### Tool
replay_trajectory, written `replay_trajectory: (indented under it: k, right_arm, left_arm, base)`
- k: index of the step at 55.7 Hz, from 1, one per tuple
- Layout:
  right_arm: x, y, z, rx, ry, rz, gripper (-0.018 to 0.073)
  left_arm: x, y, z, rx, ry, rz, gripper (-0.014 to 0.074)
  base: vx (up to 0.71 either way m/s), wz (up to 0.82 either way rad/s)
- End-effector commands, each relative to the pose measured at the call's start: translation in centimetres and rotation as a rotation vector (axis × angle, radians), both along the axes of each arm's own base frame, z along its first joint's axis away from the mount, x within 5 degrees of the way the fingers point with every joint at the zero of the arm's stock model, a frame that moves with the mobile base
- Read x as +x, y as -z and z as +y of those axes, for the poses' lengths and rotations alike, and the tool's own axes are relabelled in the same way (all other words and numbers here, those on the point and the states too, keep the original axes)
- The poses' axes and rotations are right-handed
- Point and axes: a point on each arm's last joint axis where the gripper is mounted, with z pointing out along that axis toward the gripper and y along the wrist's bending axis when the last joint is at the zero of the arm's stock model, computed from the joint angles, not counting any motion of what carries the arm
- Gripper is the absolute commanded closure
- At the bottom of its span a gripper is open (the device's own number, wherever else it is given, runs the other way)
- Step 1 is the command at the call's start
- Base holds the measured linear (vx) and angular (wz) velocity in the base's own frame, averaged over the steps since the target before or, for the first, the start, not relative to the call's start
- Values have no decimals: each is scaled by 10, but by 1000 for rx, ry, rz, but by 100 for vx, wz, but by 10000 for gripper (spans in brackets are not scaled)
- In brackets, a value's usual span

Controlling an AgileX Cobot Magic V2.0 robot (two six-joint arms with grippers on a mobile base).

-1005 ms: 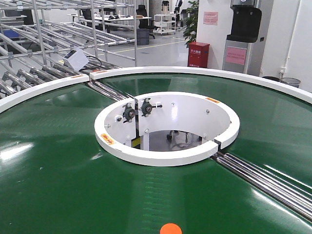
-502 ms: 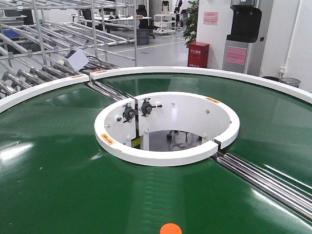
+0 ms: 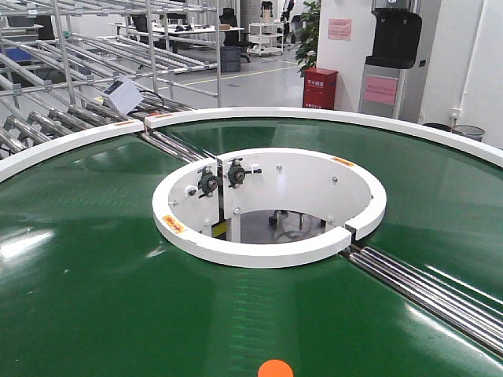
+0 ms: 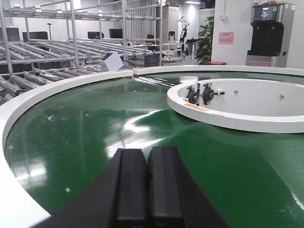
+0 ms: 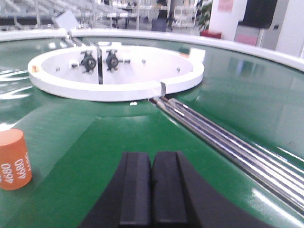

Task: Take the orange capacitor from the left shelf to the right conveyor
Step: 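Raise and withdraw the right gripper from the cylinder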

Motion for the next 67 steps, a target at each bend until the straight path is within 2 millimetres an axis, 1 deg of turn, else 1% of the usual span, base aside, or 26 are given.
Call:
replay_trajectory:
  k: [1,6,10,25,67]
  right_arm:
    - [-1,-6,0,2,4,-159,571]
    - [-2,5,0,4,2,-184,571]
    - [-3,9,0,4,2,-186,571]
    - [-3,8,1,8,-29,-192,571]
    - [-3,8,1,8,-28,-191,568]
  left_arm:
    - [0,3,0,0,0,-61,603]
    - [0,3,0,0,0,-61,603]
    - [0,3,0,0,0,-61,603]
    - [0,3,0,0,0,-61,603]
    - [0,3,0,0,0,-61,603]
  base:
    - [0,0]
    - [0,0]
    - [0,0]
    - [0,0]
    - [0,0]
